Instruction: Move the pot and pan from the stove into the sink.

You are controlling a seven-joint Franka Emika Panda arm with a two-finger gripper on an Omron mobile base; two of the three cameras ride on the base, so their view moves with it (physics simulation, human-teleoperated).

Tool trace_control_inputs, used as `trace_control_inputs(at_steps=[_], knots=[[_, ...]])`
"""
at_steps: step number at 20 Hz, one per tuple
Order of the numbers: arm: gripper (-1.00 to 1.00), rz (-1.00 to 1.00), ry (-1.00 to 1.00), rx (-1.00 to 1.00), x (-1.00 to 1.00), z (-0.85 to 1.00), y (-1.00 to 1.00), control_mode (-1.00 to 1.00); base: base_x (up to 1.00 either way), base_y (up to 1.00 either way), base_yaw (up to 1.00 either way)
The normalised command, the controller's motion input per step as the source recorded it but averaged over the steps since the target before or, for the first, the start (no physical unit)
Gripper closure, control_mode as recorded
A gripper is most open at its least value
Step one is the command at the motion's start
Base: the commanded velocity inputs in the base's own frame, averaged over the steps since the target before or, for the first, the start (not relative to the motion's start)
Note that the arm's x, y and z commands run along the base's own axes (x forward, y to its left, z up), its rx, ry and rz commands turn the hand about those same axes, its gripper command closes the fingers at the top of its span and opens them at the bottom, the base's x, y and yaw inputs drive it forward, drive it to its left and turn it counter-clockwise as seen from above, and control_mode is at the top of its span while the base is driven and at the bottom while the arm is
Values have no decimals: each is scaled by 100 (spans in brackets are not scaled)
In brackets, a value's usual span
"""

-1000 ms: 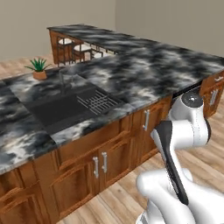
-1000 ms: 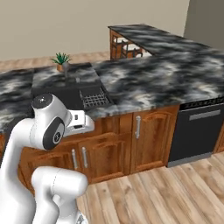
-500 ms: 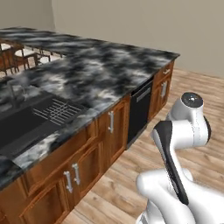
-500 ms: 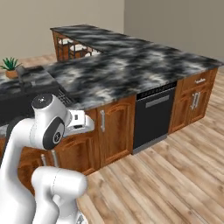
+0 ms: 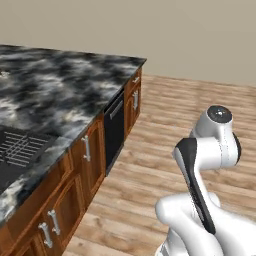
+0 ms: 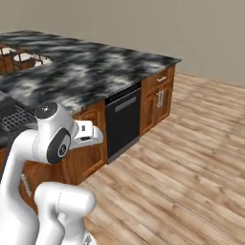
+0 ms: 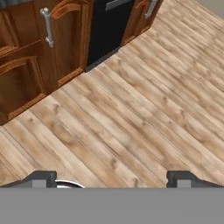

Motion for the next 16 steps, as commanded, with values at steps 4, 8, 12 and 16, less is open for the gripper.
trace_control_inputs(at_steps=[4,8,12,16], knots=[[-100,0,0,0,0,0,0,100,0,0,-50],[-100,0,0,0,0,0,0,100,0,0,-50],[-100,0,0,0,0,0,0,100,0,0,-50],[-100,0,0,0,0,0,0,100,0,0,-50]])
